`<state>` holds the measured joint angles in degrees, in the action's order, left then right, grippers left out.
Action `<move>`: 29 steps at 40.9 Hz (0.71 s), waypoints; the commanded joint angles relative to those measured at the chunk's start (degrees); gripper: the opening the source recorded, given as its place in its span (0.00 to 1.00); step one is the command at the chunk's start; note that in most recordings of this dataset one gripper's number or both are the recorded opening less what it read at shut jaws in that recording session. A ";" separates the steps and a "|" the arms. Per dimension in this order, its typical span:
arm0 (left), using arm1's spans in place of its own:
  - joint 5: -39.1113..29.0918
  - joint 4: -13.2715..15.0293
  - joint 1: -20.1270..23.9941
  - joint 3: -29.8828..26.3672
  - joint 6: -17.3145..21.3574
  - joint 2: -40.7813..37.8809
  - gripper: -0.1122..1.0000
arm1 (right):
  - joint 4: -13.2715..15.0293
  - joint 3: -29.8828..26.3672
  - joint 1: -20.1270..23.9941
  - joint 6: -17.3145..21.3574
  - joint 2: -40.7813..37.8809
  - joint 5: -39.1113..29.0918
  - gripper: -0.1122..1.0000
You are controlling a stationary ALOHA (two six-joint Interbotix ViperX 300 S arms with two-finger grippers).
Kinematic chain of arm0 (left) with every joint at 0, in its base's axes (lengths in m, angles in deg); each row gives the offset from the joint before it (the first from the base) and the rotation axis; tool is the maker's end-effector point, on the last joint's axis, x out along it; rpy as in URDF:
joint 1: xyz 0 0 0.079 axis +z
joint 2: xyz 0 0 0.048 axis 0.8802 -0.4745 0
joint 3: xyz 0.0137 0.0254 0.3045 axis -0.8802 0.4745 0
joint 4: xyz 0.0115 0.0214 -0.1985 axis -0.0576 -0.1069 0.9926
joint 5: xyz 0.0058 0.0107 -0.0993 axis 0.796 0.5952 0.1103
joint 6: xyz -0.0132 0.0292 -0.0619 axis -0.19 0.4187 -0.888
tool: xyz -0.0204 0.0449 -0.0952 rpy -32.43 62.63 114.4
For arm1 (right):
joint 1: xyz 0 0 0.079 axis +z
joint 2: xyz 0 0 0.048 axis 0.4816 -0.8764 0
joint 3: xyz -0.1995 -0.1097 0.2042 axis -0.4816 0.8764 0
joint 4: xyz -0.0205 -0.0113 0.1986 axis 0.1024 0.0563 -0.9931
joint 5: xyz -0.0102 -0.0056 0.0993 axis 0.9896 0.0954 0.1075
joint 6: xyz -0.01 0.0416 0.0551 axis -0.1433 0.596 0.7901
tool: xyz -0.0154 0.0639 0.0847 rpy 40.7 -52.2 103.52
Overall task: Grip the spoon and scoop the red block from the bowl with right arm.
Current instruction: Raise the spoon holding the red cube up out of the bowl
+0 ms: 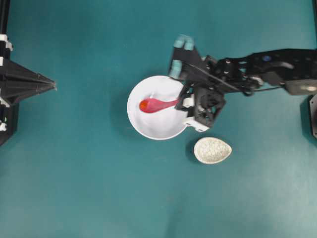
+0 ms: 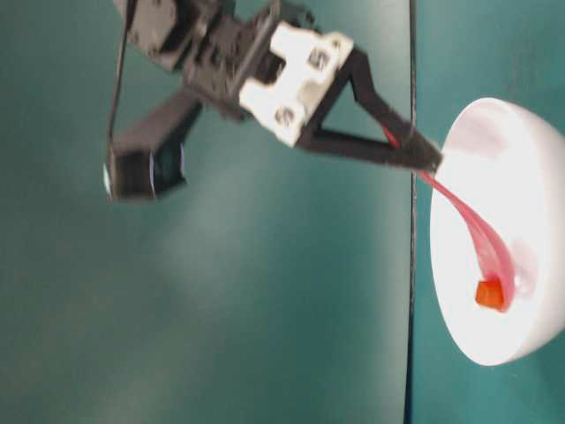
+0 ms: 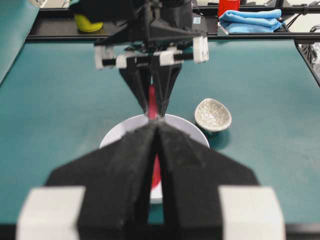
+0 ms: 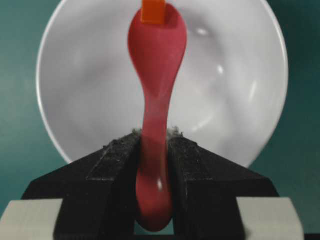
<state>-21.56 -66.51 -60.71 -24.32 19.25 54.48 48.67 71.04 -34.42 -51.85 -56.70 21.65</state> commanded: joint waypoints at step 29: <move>-4.57 -0.09 -0.09 -1.58 -1.05 0.09 0.10 | 0.35 4.39 1.41 0.26 21.36 2.29 0.30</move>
<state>-26.30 -66.51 -60.71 -24.24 18.37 54.74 48.93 77.80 -33.10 -51.50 -37.19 24.55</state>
